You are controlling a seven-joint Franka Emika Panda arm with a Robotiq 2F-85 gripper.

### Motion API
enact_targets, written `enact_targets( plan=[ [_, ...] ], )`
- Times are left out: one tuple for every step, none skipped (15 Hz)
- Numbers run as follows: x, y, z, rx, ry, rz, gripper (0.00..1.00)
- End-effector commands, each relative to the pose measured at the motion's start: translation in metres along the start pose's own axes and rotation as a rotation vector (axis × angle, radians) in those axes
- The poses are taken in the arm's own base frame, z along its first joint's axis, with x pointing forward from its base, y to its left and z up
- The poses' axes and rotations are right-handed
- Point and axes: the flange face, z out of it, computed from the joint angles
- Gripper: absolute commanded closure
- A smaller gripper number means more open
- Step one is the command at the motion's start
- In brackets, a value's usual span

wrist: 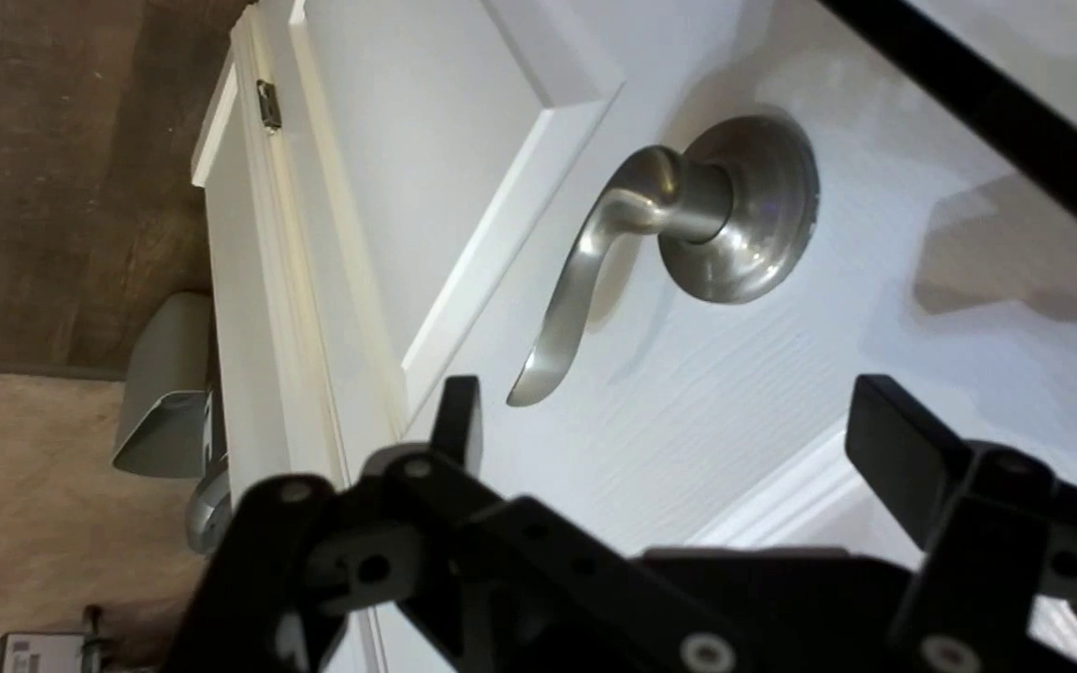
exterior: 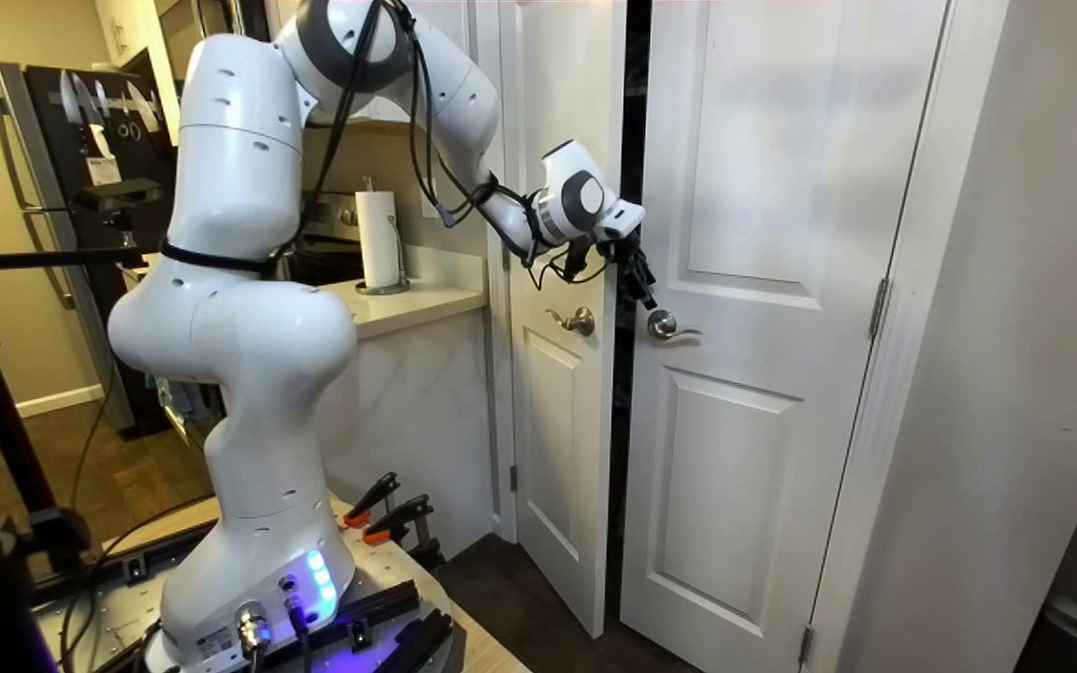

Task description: Open the left door

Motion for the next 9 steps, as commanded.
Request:
enact_targets(
  plan=[
    [-0.003,0.016,-0.013,-0.049,0.011,0.046,0.0],
    [-0.003,0.02,-0.015,-0.058,0.015,0.057,0.0],
    [-0.003,0.024,-0.017,-0.063,0.016,0.067,0.0],
    [-0.003,0.03,-0.019,-0.064,0.012,0.076,0.0],
    [-0.002,0.035,-0.02,-0.06,0.006,0.082,0.0],
    [0.0,0.043,-0.023,-0.057,-0.007,0.081,0.0],
    [0.001,0.05,-0.026,-0.045,-0.017,0.069,0.0],
    [0.004,0.058,-0.028,-0.056,-0.033,0.052,0.0],
    [0.005,0.065,-0.033,-0.041,-0.051,-0.004,0.0]
  ],
)
